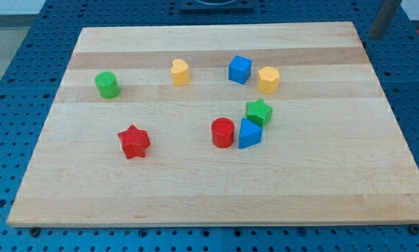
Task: Move the yellow hexagon closer to blue cube
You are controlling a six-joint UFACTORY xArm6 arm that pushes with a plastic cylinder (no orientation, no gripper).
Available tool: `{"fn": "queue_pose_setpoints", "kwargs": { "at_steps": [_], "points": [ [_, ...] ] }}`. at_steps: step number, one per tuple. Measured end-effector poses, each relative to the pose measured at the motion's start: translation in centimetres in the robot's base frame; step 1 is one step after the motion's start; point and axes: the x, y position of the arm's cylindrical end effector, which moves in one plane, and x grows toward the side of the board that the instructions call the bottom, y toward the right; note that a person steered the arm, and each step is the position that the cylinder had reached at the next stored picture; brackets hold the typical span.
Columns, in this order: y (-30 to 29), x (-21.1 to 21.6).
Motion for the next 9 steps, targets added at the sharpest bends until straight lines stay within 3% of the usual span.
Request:
{"fn": "queue_pose_setpoints", "kwargs": {
  "at_steps": [2, 4, 6, 9],
  "points": [
    [-4.6, 6.9],
    [-6.1, 7.6],
    [-8.4, 11.3],
    [-17.1, 11.7]
  ]
}}
